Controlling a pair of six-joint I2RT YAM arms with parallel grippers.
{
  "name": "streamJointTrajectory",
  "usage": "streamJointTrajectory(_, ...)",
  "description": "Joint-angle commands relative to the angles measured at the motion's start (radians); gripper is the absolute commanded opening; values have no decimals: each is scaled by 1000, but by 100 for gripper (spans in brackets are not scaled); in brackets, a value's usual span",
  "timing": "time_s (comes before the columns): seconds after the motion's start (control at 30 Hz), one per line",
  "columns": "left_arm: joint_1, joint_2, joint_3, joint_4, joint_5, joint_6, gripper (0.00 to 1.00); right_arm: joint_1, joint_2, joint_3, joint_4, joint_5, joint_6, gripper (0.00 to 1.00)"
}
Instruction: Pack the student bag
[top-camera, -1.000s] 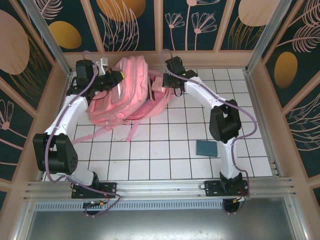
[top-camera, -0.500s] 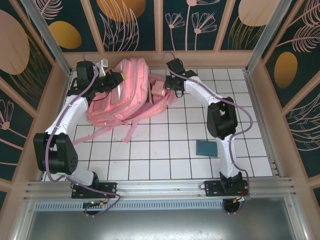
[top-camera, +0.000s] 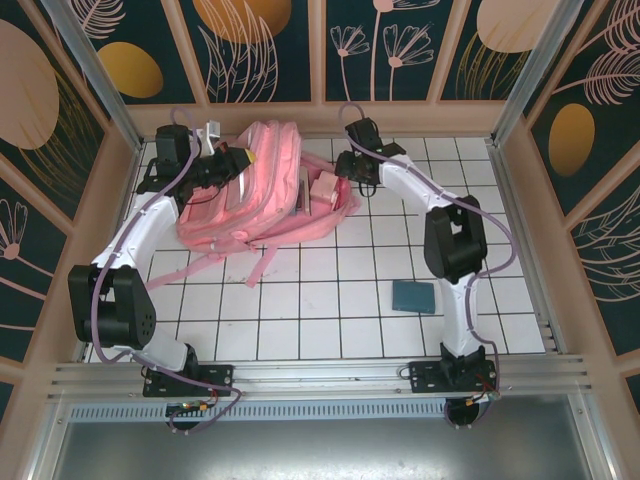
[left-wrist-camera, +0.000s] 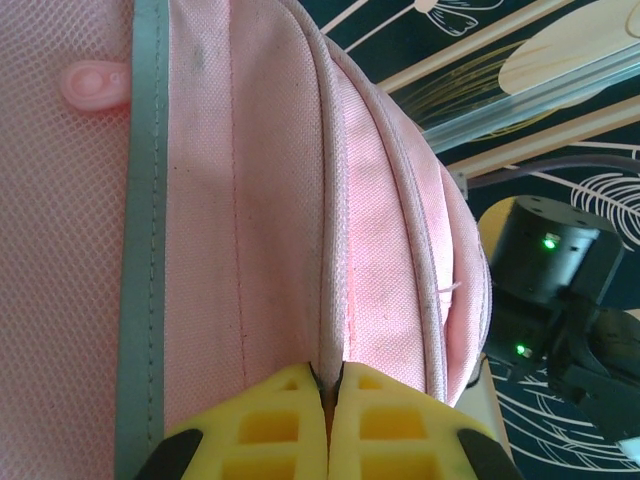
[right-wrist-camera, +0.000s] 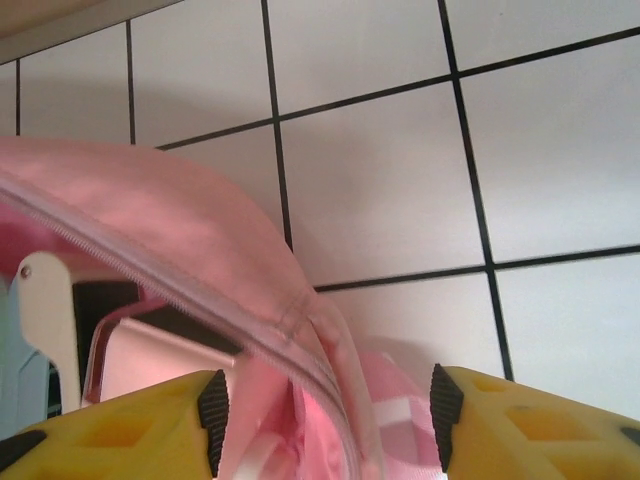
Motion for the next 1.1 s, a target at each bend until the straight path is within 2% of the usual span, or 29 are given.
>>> streamJointTrajectory(0.0,8,-36,-2,64,25,-4,0,10,-141,-119,9,46,18,63)
streamJointTrajectory(0.13,7,-32,5,75,27,-11,0,15,-303,-343,16,67,82,71)
streamJointTrajectory(0.3,8,-20,15,109,43,-33,0,14,-539,-634,-17,93,232,89)
streamJointTrajectory(0.4,8,-14,13,128,49,-39,0,15,-680,-799,-31,58,330,98)
streamJointTrajectory(0.57,7,2,19,149,65,-53,0,22,-866,-1037,-29,-32,496,99)
streamJointTrajectory(0.7,1,19,34,150,69,-59,0,53,-964,-1153,-33,-69,612,99)
streamJointTrajectory(0.97,1,27,47,128,57,-46,0,83,-1037,-1213,-180,-69,655,99)
streamJointTrajectory(1.07,1,29,49,128,56,-45,0,83,-1060,-1247,-178,-103,674,99)
